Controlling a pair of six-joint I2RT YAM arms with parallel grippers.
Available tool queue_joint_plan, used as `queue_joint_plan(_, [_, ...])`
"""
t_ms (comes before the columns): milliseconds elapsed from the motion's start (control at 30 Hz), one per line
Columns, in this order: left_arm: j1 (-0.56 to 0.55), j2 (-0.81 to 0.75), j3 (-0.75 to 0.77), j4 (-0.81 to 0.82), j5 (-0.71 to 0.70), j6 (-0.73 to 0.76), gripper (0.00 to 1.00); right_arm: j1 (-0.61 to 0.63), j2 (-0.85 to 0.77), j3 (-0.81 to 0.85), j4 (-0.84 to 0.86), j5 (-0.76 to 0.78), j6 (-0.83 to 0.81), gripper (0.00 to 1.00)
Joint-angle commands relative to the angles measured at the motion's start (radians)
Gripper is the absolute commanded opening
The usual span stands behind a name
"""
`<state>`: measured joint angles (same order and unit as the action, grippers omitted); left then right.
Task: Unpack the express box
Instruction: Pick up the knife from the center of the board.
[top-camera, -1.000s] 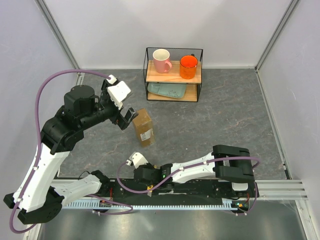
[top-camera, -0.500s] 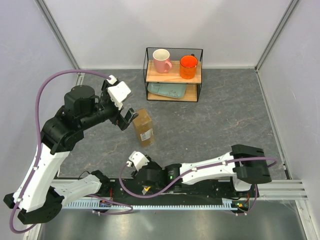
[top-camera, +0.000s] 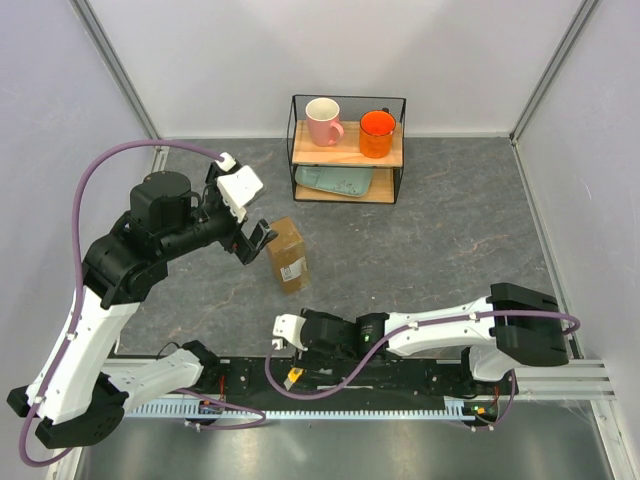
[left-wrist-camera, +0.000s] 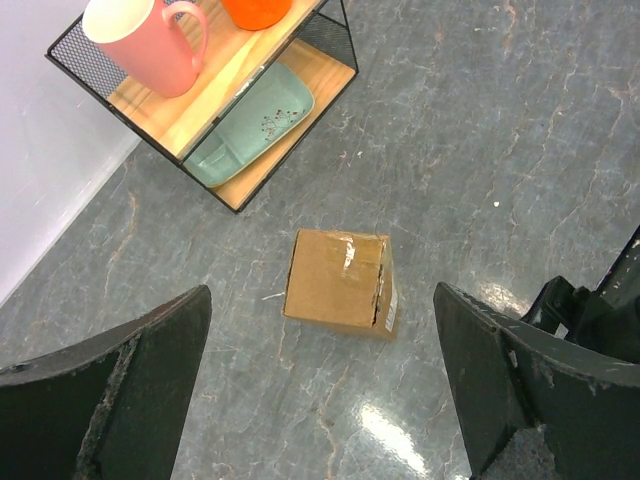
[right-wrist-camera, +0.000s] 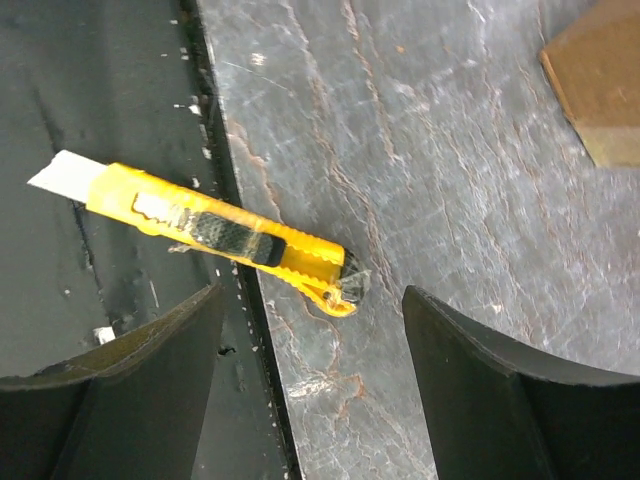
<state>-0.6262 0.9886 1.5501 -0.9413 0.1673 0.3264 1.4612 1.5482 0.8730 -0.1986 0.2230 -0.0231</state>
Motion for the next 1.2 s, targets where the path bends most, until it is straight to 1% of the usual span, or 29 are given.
queue_joint_plan(0, [-0.004,0.004,0.022,0.002,0.032,-0.032,1.00,0.004,-0.004,0.010,0.016,-0.065,-0.142,0.80])
queue_joint_plan(100, [-0.004,0.005,0.028,-0.001,0.032,-0.030,1.00,0.004,0.027,0.030,0.005,-0.119,-0.166,0.80])
queue_joint_plan(333, [-0.003,0.012,0.033,-0.004,0.031,-0.027,1.00,-0.005,0.092,0.044,0.005,-0.149,-0.224,0.79])
queue_joint_plan(667, [-0.003,0.010,0.027,-0.002,0.018,-0.018,0.99,-0.038,0.171,0.106,0.056,-0.209,-0.225,0.72])
queue_joint_plan(767, [-0.003,0.012,0.028,-0.002,0.018,-0.018,1.00,-0.048,0.200,0.116,0.057,-0.220,-0.224,0.63])
queue_joint_plan(800, [-0.003,0.012,0.028,-0.002,0.018,-0.018,1.00,-0.051,0.204,0.115,0.056,-0.221,-0.224,0.57])
queue_joint_plan(867, [-0.003,0.010,0.027,-0.002,0.017,-0.020,1.00,-0.062,0.211,0.115,0.056,-0.221,-0.221,0.49])
queue_joint_plan(900, [-0.003,0.010,0.028,-0.002,0.017,-0.020,1.00,-0.065,0.214,0.115,0.054,-0.221,-0.218,0.39])
queue_joint_plan(933, [-0.003,0.010,0.028,-0.002,0.018,-0.020,0.99,-0.067,0.216,0.113,0.054,-0.221,-0.216,0.35])
queue_joint_plan(1000, [-0.003,0.012,0.028,-0.002,0.020,-0.021,1.00,-0.074,0.214,0.110,0.057,-0.221,-0.216,0.31])
queue_joint_plan(1067, [-0.003,0.013,0.030,-0.002,0.020,-0.021,1.00,-0.082,0.211,0.107,0.060,-0.221,-0.204,0.28])
queue_joint_plan(1100, [-0.003,0.016,0.030,-0.002,0.024,-0.021,0.99,-0.082,0.210,0.104,0.065,-0.218,-0.204,0.24])
queue_joint_plan(1167, [-0.003,0.018,0.031,-0.002,0.026,-0.021,0.99,-0.087,0.207,0.090,0.073,-0.211,-0.193,0.21])
